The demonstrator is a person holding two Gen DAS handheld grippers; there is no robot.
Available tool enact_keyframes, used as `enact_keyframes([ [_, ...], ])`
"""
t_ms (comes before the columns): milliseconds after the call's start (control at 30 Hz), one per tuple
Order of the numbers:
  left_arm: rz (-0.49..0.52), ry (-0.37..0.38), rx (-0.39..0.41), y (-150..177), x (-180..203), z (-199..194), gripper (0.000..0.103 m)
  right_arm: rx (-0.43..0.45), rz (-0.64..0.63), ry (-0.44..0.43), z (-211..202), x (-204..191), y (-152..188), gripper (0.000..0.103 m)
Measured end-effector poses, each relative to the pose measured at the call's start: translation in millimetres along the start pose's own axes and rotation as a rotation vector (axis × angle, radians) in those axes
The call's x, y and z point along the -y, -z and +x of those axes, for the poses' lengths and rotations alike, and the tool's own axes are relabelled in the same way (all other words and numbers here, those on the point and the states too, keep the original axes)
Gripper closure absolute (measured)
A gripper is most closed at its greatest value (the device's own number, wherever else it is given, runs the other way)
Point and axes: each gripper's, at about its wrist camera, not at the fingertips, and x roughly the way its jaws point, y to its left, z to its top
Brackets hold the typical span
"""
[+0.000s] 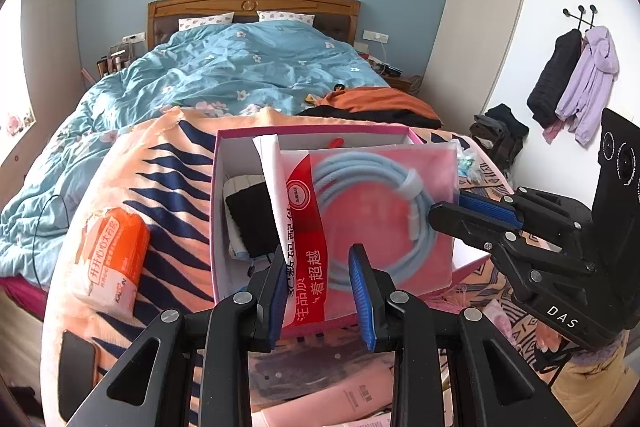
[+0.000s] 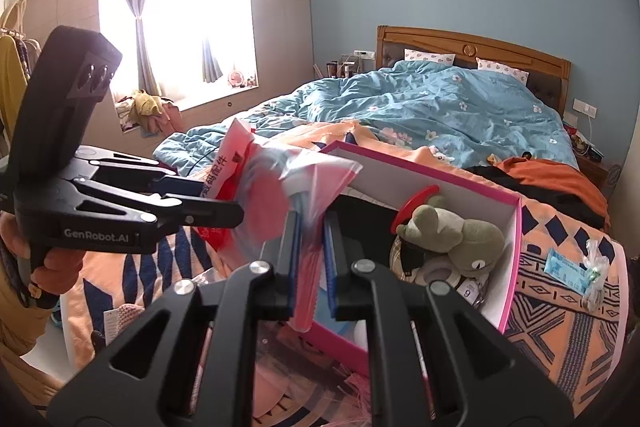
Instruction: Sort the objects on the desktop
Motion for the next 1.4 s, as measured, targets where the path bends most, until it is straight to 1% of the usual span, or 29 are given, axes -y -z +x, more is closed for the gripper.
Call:
enact_keyframes([
  [600, -0.021, -0.018, -0.005, -16, -13, 22, 0.074, -0.011, 0.006, -0.005, 18, 13, -11, 0.090],
  [1400, -0.041, -0.027, -0.003, -29, -19, 40, 0.074, -0.033, 0.010, 0.019, 38, 25, -15, 0.090],
])
